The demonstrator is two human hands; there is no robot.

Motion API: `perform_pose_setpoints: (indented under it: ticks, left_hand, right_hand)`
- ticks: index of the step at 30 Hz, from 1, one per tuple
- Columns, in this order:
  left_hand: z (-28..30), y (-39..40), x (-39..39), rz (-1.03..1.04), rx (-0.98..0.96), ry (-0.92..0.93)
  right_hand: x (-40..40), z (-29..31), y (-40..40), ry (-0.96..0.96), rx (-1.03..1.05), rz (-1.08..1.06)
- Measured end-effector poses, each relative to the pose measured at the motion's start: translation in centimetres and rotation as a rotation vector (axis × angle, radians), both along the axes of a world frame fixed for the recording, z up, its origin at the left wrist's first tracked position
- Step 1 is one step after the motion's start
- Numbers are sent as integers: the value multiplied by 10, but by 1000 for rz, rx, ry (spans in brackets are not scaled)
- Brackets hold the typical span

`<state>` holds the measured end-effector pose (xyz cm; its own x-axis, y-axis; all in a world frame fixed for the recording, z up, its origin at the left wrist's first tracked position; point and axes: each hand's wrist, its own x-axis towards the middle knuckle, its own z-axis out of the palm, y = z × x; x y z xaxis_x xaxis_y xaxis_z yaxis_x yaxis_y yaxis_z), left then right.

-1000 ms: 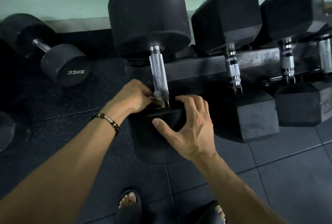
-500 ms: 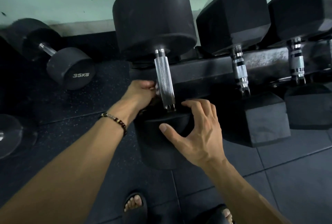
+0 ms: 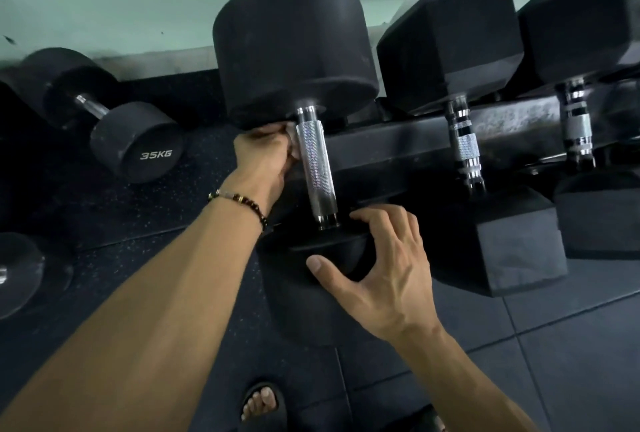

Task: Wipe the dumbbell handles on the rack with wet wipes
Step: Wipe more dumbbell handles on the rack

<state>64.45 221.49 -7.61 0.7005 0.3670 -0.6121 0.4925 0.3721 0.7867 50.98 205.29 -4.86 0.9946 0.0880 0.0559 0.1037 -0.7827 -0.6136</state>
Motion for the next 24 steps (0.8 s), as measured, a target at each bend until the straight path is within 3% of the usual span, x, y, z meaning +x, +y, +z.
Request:
perform_pose_setpoints:
  ticks: [2, 3, 6, 9, 12, 13, 16, 17, 19, 22, 24]
  left_hand:
    - [-8, 2, -5, 24, -137, 15]
    - [-12, 7, -15, -82, -173, 34]
    - [-15, 20, -43, -392, -33, 72]
    - [-7, 14, -18, -203, 1, 26]
    - [-16, 2, 1, 65, -295, -6]
    - [-23, 7, -5, 2, -313, 10]
    - [-27, 25, -39, -450, -102, 115]
    - [-29, 28, -42, -503, -62, 127]
    - [-22, 24, -38, -465, -56, 81]
    - [-21, 9, -16, -282, -267, 52]
    - [-23, 15, -24, -485, -108, 85]
  right_hand:
    - [-1, 0, 0, 6, -5, 2]
    - [-1, 0, -1, 3, -3, -3]
    - [-1, 1, -1, 2, 1, -5]
    - [0, 1, 0, 0, -5, -2]
    - [0, 0, -1, -14, -8, 4]
    - [0, 0, -1, -12, -10, 4]
    - [-1, 0, -1, -9, -11, 1]
    - [-1, 0, -1, -11, -13, -1]
    - [-1, 0, 0, -5, -20, 1]
    - [0, 0, 0, 2, -27, -3]
    - [0, 0, 0, -3, -27, 1]
